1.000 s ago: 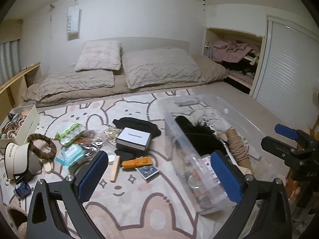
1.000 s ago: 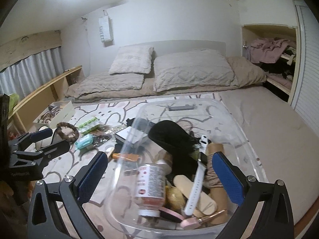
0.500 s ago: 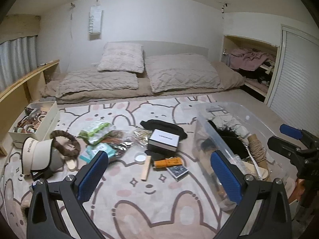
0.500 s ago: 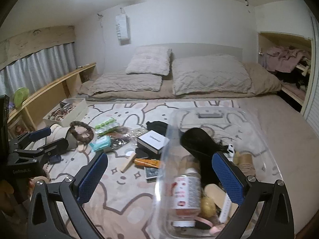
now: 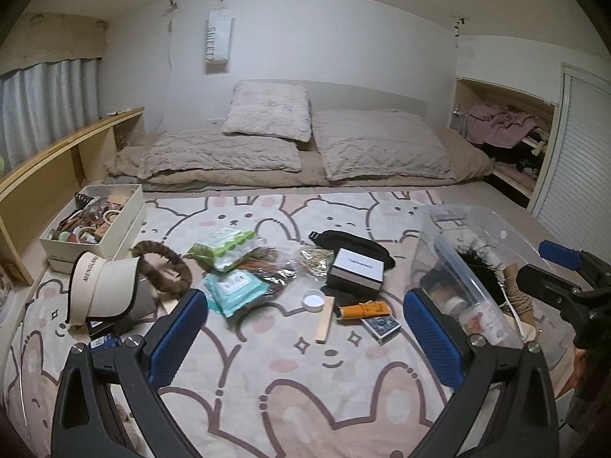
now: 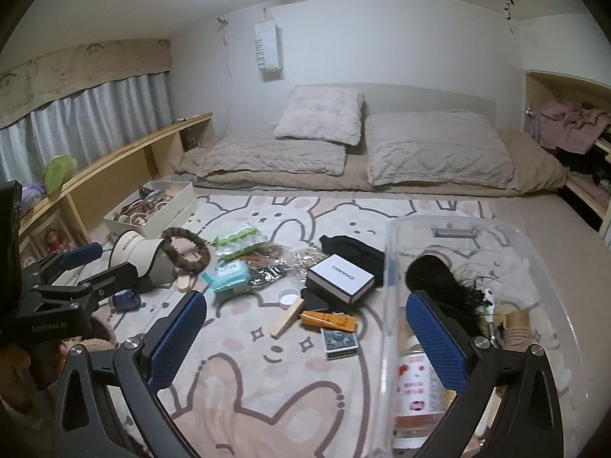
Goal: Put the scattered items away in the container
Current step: 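Withdraw both tools from the box back toward the scattered items, then lower the left gripper to the wooden stick while the right gripper approaches the orange tube, then close the left gripper on the wooden stick while the right gripper grasps the orange tube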
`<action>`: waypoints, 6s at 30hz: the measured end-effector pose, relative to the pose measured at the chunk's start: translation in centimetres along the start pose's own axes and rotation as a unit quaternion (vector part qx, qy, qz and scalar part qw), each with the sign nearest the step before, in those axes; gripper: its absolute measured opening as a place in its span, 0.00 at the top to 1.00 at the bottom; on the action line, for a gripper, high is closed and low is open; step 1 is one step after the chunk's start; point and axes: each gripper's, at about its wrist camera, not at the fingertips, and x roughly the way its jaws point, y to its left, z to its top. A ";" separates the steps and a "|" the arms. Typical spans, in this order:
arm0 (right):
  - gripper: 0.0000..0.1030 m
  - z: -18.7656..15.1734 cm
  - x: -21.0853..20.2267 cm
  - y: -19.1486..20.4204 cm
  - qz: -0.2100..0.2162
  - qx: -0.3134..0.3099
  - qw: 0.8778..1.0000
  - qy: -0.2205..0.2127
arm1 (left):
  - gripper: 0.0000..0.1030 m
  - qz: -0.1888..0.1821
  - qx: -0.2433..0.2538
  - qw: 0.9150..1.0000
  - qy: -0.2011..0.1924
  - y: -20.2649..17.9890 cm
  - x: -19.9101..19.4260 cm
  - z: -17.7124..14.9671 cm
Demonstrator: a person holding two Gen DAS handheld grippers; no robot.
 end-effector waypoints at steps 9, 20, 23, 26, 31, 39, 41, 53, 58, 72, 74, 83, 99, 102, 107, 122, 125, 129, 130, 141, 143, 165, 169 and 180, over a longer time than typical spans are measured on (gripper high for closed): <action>0.00 0.0 2.0 2.3 0.008 -0.009 1.000 0.011 | 0.00 0.016 -0.012 1.000 0.003 2.9 0.3 -0.7; 0.00 -0.8 5.4 4.1 0.014 -0.024 0.999 0.035 | 0.00 0.017 -0.037 0.999 0.022 5.6 2.9 -2.1; 0.00 -1.2 6.6 4.3 0.014 -0.026 0.999 0.042 | 0.00 0.009 -0.049 0.998 0.028 6.3 3.9 -2.7; 0.00 -1.5 7.7 4.6 0.014 -0.028 0.998 0.051 | 0.00 0.010 -0.048 0.998 0.035 6.5 4.9 -3.3; 0.00 -2.1 9.6 5.1 0.010 -0.036 0.997 0.067 | 0.00 0.012 -0.041 0.998 0.040 6.9 6.4 -4.5; 0.00 -3.2 12.9 5.6 0.012 -0.035 0.995 0.094 | 0.00 0.024 -0.027 0.998 0.044 7.2 9.1 -6.6; 0.00 -3.5 13.7 5.7 0.011 -0.034 0.995 0.098 | 0.00 0.026 -0.020 0.998 0.045 7.0 10.1 -7.4; 0.00 -4.9 19.4 5.0 -0.021 -0.047 0.990 0.135 | 0.08 -0.024 -0.015 0.996 0.087 5.3 15.8 -10.4; 0.00 -6.0 22.0 4.3 -0.037 -0.047 0.986 0.156 | 0.17 -0.042 -0.012 0.994 0.100 4.8 17.2 -11.2; 0.09 -8.4 28.8 4.1 -0.033 0.028 0.969 0.243 | 0.22 -0.053 -0.029 0.992 0.113 7.0 18.1 -12.3; 0.18 -8.9 29.6 4.3 -0.027 0.040 0.967 0.251 | 0.22 -0.053 -0.037 0.992 0.112 7.5 18.1 -12.2; 0.59 -10.1 32.0 4.6 -0.013 0.057 0.967 0.249 | 0.22 -0.058 -0.041 0.991 0.111 8.0 18.3 -12.2; 0.80 -11.1 29.7 5.5 0.064 0.052 0.956 0.283 | 0.22 -0.117 -0.035 0.979 0.166 5.8 19.7 -16.0; 0.80 -11.4 29.2 6.2 0.094 0.064 0.947 0.301 | 0.22 -0.124 -0.026 0.977 0.170 4.9 19.5 -16.5; 0.80 -11.9 28.7 7.3 0.127 0.085 0.931 0.333 | 0.26 -0.143 -0.042 0.973 0.175 4.7 19.5 -17.0; 0.23 -6.2 28.0 0.8 0.002 0.078 0.966 0.247 | 0.36 -0.130 -0.059 0.973 0.179 4.1 21.3 -16.9; 0.17 -6.1 28.5 -0.2 -0.029 0.055 0.969 0.241 | 0.51 -0.109 -0.055 0.976 0.183 4.3 21.8 -16.8; 0.17 -6.6 29.7 -0.6 -0.049 0.026 0.967 0.249 | 0.62 -0.108 -0.064 0.975 0.186 5.0 21.9 -16.7; 0.17 -6.7 30.0 -0.7 -0.053 0.019 0.967 0.250 | 0.65 -0.107 -0.064 0.974 0.187 5.2 21.8 -16.7; 0.17 -7.1 33.4 -2.9 -0.092 0.010 0.966 0.240 | 0.77 -0.088 -0.056 0.973 0.205 7.5 19.7 -17.0; 0.17 -7.3 33.8 -3.2 -0.093 0.015 0.966 0.239 | 0.77 -0.082 -0.048 0.974 0.203 7.6 19.5 -16.9; 0.17 -12.1 28.9 3.5 -0.057 -0.115 0.964 0.232 | 0.59 -0.085 -0.046 0.979 0.177 6.8 21.7 -16.1; 0.17 -12.8 27.9 4.0 -0.044 -0.106 0.967 0.227 | 0.59 -0.091 -0.047 0.979 0.174 6.6 22.2 -16.0; 0.17 -14.5 25.5 4.0 0.000 -0.068 0.971 0.228 | 0.52 -0.109 -0.027 0.979 0.171 5.3 22.9 -16.0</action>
